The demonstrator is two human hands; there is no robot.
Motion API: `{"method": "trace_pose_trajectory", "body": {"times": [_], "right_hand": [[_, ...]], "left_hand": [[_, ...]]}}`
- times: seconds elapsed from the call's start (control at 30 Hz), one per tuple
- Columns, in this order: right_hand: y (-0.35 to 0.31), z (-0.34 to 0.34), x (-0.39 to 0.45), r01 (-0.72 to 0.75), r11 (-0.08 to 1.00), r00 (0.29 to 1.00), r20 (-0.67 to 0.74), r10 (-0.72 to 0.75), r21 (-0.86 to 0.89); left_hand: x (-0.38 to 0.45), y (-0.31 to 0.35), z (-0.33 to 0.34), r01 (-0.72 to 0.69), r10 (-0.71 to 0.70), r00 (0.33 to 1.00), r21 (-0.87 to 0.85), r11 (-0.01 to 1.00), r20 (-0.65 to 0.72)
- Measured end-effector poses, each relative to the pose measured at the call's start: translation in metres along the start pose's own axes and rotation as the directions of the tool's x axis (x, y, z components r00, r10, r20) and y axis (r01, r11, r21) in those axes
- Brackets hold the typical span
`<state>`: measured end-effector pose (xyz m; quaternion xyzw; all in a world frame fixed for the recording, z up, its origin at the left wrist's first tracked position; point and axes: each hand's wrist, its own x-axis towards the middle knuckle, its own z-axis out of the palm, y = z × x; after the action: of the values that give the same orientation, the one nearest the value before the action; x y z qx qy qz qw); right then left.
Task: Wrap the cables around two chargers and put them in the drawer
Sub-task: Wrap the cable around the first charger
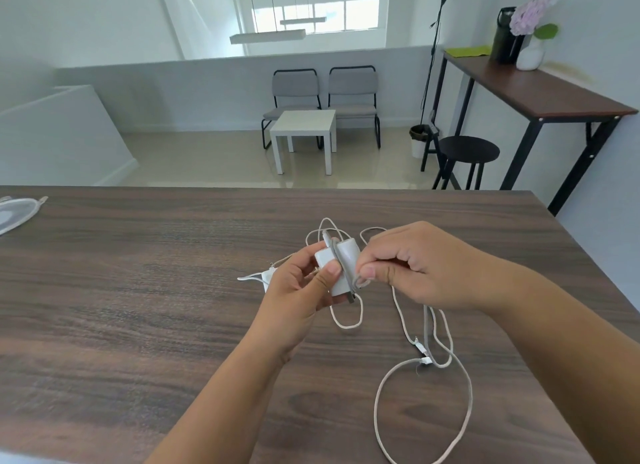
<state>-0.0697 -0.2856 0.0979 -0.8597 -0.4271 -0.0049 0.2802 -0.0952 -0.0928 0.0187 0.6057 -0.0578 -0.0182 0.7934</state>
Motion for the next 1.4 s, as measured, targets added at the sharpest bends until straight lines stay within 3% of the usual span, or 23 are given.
{"method": "trace_pose_trajectory", "body": {"times": [0.2,0.43,0.63,0.83,1.07,1.23,1.33,1.4], "right_hand": [[0.001,0.002,0.005,-0.020,0.996,0.993,-0.118,0.030,0.084],[0.008,0.011,0.004,-0.089,0.835,0.964,-0.164,0.210,0.543],[0.007,0.011,0.004,-0.119,0.942,0.954,-0.226,0.196,0.314],[0.011,0.000,0.007,-0.181,0.919,0.981,-0.002,0.194,0.350],[0.026,0.021,0.004,-0.197,0.634,0.968,0.045,0.248,0.748],[0.035,0.043,0.003,-0.214,0.324,0.930,0.091,0.357,0.922],[0.032,0.057,0.001,-0.149,0.257,0.890,0.016,0.456,0.955],[0.026,0.066,0.000,-0.099,0.308,0.842,-0.086,0.533,0.946]], "left_hand": [[-0.005,0.007,-0.002,-0.021,0.016,0.997,0.069,0.997,0.077],[-0.010,0.007,-0.004,-0.010,0.020,0.992,-0.079,0.997,0.127],[-0.010,0.010,-0.004,-0.049,0.036,0.994,0.119,0.992,0.104],[-0.008,0.013,-0.004,-0.038,-0.005,0.987,0.255,0.966,0.163],[-0.010,0.014,-0.008,0.031,-0.069,0.970,0.162,0.986,0.231],[-0.012,0.011,-0.005,0.055,-0.070,0.970,0.068,0.996,0.234],[-0.011,0.006,0.002,0.065,-0.055,0.991,-0.077,0.995,0.125],[-0.010,0.004,0.006,0.053,-0.048,0.998,-0.122,0.991,0.041]]}}
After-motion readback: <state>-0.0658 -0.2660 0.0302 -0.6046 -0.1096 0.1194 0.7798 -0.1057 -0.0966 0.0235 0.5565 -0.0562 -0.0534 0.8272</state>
